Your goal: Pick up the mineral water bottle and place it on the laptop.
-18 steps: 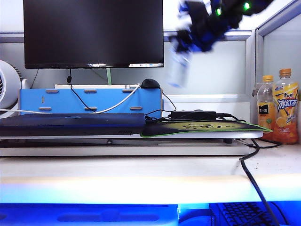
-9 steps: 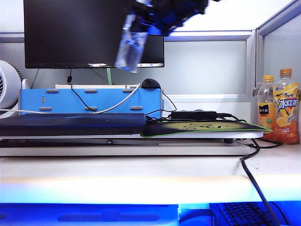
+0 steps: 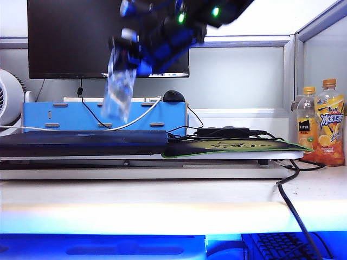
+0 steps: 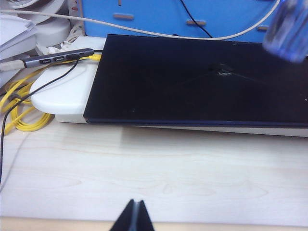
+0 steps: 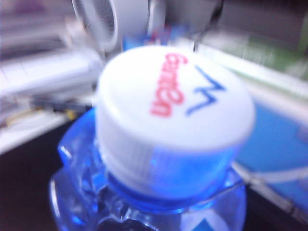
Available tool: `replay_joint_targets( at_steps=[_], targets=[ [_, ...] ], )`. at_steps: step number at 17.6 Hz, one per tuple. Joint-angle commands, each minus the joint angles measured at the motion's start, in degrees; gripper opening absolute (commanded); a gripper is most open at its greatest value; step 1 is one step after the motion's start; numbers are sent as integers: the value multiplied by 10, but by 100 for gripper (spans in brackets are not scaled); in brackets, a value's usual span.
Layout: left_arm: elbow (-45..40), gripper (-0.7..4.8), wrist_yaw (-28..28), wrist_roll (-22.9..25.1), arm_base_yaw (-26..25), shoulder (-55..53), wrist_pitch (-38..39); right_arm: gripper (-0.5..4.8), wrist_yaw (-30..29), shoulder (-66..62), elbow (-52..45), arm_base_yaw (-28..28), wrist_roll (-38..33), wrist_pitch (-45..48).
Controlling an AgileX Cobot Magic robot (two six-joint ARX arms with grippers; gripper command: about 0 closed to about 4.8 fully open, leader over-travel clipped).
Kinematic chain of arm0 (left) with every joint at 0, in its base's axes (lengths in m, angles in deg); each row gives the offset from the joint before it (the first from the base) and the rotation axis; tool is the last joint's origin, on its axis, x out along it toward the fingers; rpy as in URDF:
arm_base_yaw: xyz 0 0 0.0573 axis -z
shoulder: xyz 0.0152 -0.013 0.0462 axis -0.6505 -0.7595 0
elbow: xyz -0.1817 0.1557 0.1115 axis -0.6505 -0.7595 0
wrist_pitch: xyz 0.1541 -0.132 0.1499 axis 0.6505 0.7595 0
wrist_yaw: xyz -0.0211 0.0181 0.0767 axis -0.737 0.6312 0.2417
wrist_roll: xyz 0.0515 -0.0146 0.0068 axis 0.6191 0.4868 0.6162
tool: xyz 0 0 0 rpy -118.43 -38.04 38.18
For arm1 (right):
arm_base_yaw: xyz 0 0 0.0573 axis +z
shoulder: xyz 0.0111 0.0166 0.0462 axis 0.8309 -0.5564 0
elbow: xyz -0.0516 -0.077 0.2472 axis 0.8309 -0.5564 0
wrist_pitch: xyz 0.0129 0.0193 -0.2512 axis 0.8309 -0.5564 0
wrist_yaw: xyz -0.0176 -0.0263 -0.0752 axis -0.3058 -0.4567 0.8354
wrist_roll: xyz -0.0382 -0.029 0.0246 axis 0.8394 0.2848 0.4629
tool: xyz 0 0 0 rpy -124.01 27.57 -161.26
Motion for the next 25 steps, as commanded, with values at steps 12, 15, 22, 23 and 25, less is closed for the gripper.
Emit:
replay_joint_targets(
  at_steps=[12, 15, 22, 23, 25],
  targets=[
    [0, -2, -2, 1, 0, 1, 1, 479, -1, 1, 8, 4, 15, 3],
    [0, -2, -2, 1, 0, 1, 1, 479, -1, 42, 8, 5, 16, 6],
    [0, -2, -2, 1, 0, 1, 1, 479, 33, 220, 8, 5, 17, 7],
    [0, -2, -2, 1, 0, 1, 1, 479, 57, 267, 8, 5, 17, 3],
    [0, -2, -2, 1, 0, 1, 1, 338, 99, 344, 8, 4, 29, -26]
  ],
)
